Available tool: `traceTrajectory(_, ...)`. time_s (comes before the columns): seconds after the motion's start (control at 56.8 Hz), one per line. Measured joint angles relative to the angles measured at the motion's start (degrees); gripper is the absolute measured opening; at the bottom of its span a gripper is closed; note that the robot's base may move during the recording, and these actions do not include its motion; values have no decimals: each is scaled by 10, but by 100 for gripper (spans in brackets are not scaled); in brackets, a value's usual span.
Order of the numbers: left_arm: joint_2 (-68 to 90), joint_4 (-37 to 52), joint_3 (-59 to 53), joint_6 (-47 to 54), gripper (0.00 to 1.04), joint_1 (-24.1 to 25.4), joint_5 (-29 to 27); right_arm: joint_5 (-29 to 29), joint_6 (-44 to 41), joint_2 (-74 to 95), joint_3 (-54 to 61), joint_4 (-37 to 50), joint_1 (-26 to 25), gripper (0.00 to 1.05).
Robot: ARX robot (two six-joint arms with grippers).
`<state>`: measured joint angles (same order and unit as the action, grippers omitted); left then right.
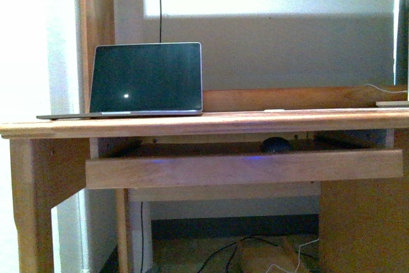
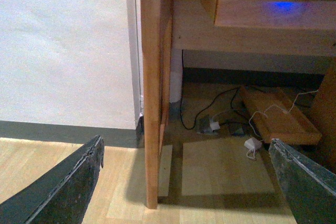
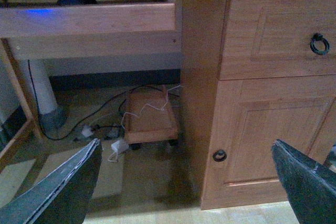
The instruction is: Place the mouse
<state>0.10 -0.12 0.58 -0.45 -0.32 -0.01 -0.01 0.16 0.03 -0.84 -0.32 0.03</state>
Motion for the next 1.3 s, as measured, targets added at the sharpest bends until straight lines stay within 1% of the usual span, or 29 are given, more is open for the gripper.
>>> traceTrajectory(0.3, 0, 0, 0, 0, 97, 0, 0, 0, 0, 0, 0, 0, 0, 97)
traceTrajectory(0.388, 24, -35, 10, -38, 97, 7, 37, 0, 0, 0, 0, 0, 0, 97)
traceTrajectory(0.458, 69, -26, 11, -59, 97, 20, 62, 0, 0, 0, 0, 0, 0, 97)
traceTrajectory(0.511, 113, 1, 11, -58, 97, 35, 76, 0, 0, 0, 0, 0, 0, 97)
traceTrajectory(0.564, 161, 46, 14, -53, 97, 57, 106, 0, 0, 0, 0, 0, 0, 97)
traceTrajectory(0.599, 207, 84, 22, -45, 97, 75, 125, 0, 0, 0, 0, 0, 0, 97)
traceTrajectory(0.67, 293, 158, 44, -26, 97, 102, 147, 0, 0, 0, 0, 0, 0, 97)
traceTrajectory(0.722, 392, 238, 78, 6, 97, 117, 165, 0, 0, 0, 0, 0, 0, 97)
traceTrajectory(0.758, 440, 274, 95, 24, 97, 118, 171, 0, 0, 0, 0, 0, 0, 97)
traceTrajectory(0.899, 603, 372, 154, 118, 97, 110, 183, 0, 0, 0, 0, 0, 0, 97)
traceTrajectory(1.022, 723, 437, 206, 221, 97, 92, 188, 0, 0, 0, 0, 0, 0, 97)
traceTrajectory(1.128, 854, 489, 284, 337, 97, 65, 181, 0, 0, 0, 0, 0, 0, 97)
traceTrajectory(1.198, 928, 517, 340, 424, 97, 43, 196, 0, 0, 0, 0, 0, 0, 97)
traceTrajectory(1.304, 1001, 539, 404, 509, 97, 25, 216, 0, 0, 0, 0, 0, 0, 97)
